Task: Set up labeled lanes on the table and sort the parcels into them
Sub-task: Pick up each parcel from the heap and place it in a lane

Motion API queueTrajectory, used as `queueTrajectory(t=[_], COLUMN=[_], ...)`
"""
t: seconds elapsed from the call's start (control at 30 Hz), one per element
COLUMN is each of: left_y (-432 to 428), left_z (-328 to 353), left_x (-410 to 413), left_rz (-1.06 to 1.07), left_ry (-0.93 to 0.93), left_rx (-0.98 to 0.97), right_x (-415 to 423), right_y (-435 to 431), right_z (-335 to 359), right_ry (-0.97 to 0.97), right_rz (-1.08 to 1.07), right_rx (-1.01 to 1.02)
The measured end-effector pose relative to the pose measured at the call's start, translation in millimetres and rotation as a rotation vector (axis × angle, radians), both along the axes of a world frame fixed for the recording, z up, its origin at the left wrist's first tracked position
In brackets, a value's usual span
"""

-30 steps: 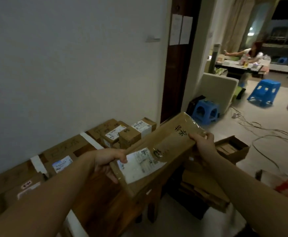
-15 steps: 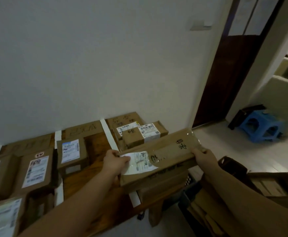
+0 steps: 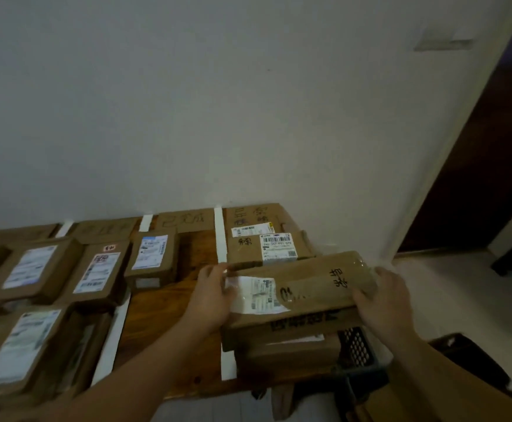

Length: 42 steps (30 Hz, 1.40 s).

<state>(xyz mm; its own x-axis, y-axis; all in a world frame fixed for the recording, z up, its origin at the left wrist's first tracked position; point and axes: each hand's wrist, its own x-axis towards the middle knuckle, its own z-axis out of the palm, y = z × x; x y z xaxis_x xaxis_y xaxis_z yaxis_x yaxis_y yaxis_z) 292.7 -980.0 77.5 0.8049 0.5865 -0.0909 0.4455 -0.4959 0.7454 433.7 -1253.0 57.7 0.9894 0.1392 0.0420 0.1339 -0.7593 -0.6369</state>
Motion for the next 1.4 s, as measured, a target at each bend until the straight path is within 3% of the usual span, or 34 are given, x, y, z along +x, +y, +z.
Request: queueTrajectory(t=[0.03, 0.1, 0.17, 0.37, 0.5, 0.63, 0.97, 1.4], left_y=[-3, -9, -14, -12, -4, 31, 179, 364], left_z=[0, 0, 4, 17, 28, 41, 83, 142], left_x=[-2, -3, -3, -3, -14, -50, -230, -523], left_rz=[-0.064, -0.175, -0.161, -0.128, -0.163, -0.167, 0.075, 0.465], left_ry=[0.047, 0.197, 0.283, 0.316, 0.35, 0.471, 0.493, 0.427], left_rx=[0.103, 0.21, 0.183, 0.147, 0.185, 0.268, 0.409, 0.242], right_x=[4, 10, 14, 16, 18, 6, -87, -338], right_y=[1, 7, 11, 13, 23, 62, 232, 511], right_z=[1, 5, 7, 5, 14, 40, 105, 159], right_ry=[-0.073, -0.03, 0.03, 0.069, -0.104, -0.134, -0.22, -0.225], right_rz=[0.141, 0.322, 0.34, 0.385, 0.411, 0.545, 0.793, 1.164], right_rx=[-0.078, -0.177, -0.216, -0.287, -0.459, -0.474, -0.509, -0.412])
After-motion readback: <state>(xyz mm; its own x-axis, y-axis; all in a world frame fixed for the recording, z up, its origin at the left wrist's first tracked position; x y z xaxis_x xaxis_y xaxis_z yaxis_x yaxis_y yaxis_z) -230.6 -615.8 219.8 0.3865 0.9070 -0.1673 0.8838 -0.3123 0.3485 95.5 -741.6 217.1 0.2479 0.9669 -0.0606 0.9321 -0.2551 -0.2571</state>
